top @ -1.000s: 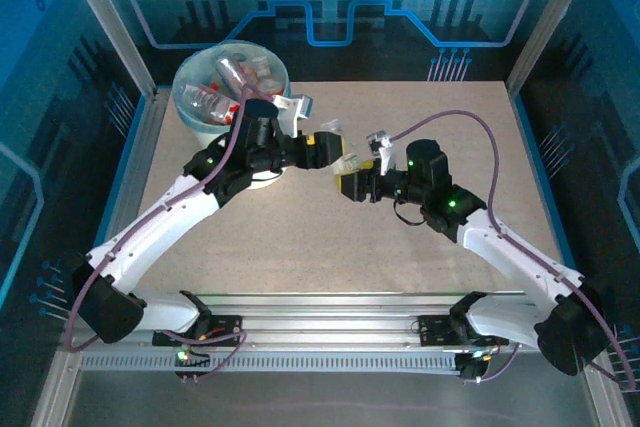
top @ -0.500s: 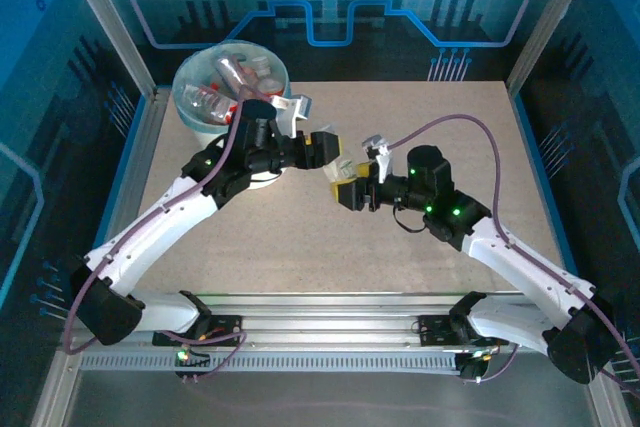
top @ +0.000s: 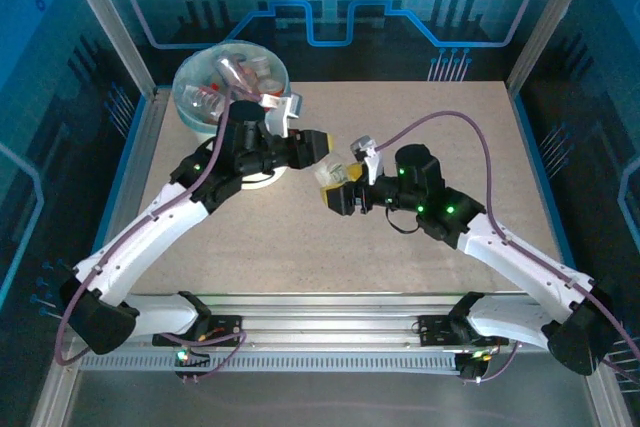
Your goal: Put the plastic bottles in the bin
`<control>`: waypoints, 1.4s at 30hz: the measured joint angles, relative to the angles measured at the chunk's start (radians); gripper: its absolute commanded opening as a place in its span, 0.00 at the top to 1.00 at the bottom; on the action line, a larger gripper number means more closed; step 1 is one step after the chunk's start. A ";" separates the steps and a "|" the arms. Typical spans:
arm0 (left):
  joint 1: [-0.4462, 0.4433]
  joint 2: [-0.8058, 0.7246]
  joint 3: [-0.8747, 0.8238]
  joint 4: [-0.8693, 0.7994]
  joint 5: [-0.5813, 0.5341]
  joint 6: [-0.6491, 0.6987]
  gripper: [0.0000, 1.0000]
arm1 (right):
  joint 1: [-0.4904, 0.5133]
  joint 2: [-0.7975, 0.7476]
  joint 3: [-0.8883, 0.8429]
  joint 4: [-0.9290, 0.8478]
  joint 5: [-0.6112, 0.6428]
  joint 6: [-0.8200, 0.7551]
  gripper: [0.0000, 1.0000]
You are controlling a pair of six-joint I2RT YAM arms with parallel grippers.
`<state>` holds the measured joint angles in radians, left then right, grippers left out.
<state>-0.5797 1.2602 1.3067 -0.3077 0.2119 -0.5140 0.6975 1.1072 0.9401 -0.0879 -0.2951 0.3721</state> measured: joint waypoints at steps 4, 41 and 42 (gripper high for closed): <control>0.049 -0.021 0.000 0.001 -0.058 0.003 1.00 | 0.003 0.000 0.039 -0.018 0.059 0.011 0.12; 0.561 0.079 0.176 0.067 -0.178 -0.030 0.27 | 0.011 -0.064 0.068 -0.121 0.210 0.012 0.13; 0.559 0.076 0.177 0.064 -0.178 -0.023 0.29 | 0.011 -0.066 0.066 -0.121 0.210 0.012 0.13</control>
<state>-0.0208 1.3365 1.4841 -0.2440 0.0338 -0.5373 0.7090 1.0409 1.0065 -0.2089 -0.0849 0.3840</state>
